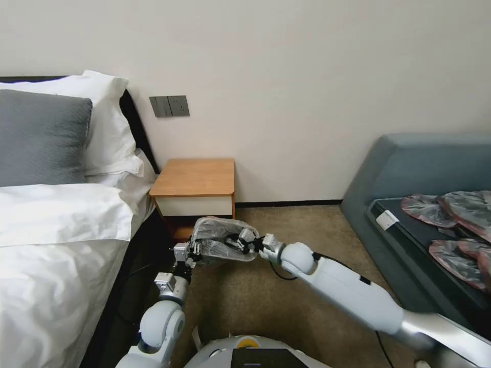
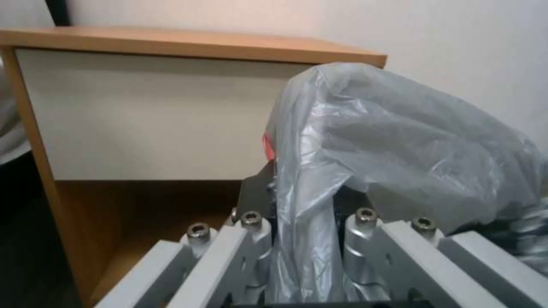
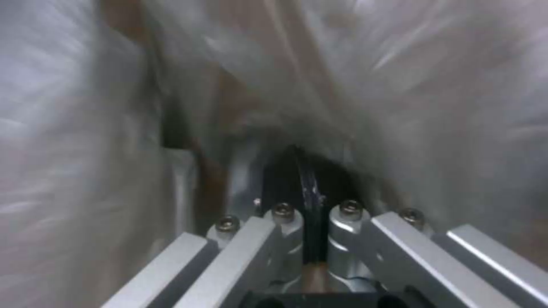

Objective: Pick up the garbage bag from the table and place it over the trash can.

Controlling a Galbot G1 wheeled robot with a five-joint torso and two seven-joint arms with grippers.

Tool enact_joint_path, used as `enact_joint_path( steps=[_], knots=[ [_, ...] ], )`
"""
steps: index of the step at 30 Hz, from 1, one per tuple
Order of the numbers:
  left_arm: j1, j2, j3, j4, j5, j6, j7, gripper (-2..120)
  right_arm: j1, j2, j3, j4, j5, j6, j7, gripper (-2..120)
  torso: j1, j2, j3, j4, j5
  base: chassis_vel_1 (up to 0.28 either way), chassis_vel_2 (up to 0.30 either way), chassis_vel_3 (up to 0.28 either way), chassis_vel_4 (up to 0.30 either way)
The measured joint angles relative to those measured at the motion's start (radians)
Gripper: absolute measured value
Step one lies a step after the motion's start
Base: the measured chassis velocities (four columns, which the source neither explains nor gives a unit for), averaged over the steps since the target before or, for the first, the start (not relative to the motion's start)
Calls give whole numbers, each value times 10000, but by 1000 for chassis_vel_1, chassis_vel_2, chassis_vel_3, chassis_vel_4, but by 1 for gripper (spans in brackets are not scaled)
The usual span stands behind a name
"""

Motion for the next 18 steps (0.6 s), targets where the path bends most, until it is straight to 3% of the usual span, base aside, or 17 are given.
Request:
enact_joint_path(
  steps=[6,18],
  knots=[
    [163,-38,160,-139,273,-15,16,10,947,526,-1224,-922,251,-35,155,0,0,0,0,3,2,0,0,0,0],
    [251,-68,400,-276,619,-39,49,10,1848,1289,-2198,-2298,218,13,269,0,0,0,0,3,1,0,0,0,0]
  ],
)
